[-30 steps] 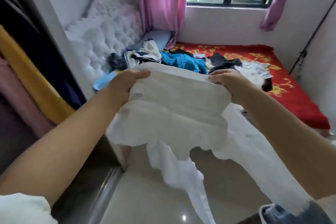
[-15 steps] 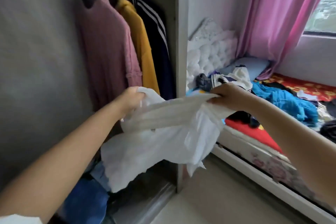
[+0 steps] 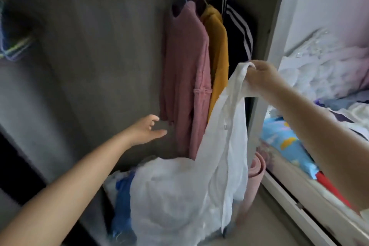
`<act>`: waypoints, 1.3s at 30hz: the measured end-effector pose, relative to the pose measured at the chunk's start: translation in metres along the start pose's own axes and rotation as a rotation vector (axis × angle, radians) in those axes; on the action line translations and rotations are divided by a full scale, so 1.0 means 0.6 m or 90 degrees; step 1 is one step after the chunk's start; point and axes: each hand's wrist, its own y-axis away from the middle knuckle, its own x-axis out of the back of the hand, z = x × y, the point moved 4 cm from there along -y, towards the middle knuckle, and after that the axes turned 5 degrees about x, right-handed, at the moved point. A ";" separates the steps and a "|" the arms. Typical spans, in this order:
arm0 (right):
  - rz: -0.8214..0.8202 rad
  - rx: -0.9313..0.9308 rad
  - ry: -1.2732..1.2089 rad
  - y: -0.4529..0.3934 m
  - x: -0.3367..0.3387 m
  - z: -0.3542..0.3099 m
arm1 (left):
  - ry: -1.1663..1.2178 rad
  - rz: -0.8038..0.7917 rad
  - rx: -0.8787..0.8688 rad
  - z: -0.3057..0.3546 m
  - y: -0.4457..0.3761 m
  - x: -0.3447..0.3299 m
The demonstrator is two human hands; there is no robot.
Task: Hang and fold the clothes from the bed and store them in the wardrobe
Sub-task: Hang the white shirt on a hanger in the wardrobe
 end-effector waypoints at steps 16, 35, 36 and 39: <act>-0.086 0.029 0.067 -0.041 -0.022 -0.032 | 0.604 -0.050 0.024 0.089 -0.005 -0.183; -0.364 0.073 0.092 -0.052 -0.060 0.001 | 0.111 0.061 -0.040 -0.027 0.014 0.052; -0.348 0.090 0.090 -0.054 -0.058 -0.005 | 0.091 0.087 -0.026 -0.040 0.011 0.059; -0.353 0.127 0.106 -0.063 -0.063 -0.008 | 0.071 0.205 -0.007 -0.067 0.013 0.084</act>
